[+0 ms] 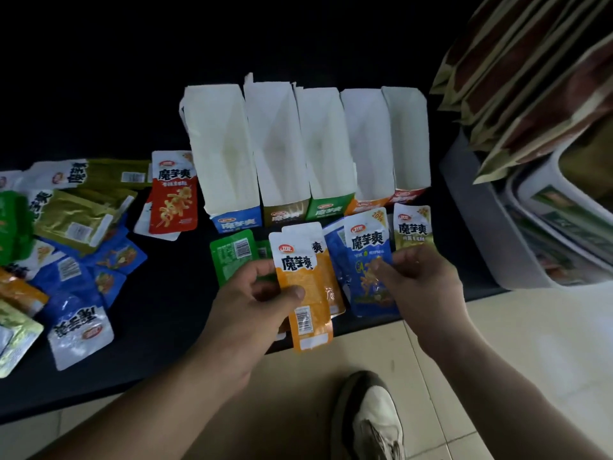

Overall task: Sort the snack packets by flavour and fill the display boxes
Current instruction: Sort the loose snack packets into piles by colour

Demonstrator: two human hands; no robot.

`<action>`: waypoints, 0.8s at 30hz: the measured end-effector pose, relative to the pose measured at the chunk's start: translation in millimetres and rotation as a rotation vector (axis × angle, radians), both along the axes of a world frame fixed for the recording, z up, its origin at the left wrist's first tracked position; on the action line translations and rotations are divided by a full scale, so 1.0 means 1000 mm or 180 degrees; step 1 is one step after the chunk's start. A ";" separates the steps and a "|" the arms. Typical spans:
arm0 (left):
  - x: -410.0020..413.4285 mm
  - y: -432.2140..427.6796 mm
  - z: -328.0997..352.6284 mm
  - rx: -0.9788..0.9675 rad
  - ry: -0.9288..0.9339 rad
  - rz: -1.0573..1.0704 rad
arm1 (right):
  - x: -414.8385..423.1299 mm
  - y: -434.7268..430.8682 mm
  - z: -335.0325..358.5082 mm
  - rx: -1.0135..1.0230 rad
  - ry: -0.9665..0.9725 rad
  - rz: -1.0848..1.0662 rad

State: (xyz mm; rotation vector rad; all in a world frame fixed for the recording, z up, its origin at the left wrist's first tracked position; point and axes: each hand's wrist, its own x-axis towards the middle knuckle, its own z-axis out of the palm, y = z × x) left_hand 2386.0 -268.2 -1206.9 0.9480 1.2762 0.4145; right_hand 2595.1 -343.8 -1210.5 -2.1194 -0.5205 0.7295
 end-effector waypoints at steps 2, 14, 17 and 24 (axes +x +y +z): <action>-0.004 -0.003 -0.001 -0.0075 -0.0005 0.0090 | 0.005 0.001 -0.003 -0.0031 -0.0059 -0.0014; -0.022 -0.007 -0.010 0.0008 0.0056 0.0045 | 0.005 0.008 -0.029 -0.0626 -0.1837 0.0717; -0.012 0.000 -0.009 0.0125 -0.0008 0.0041 | 0.003 0.006 -0.033 -0.0475 -0.2383 0.0914; 0.001 0.016 -0.008 0.0732 0.0101 -0.0554 | -0.024 0.005 -0.017 0.0470 -0.2543 0.1751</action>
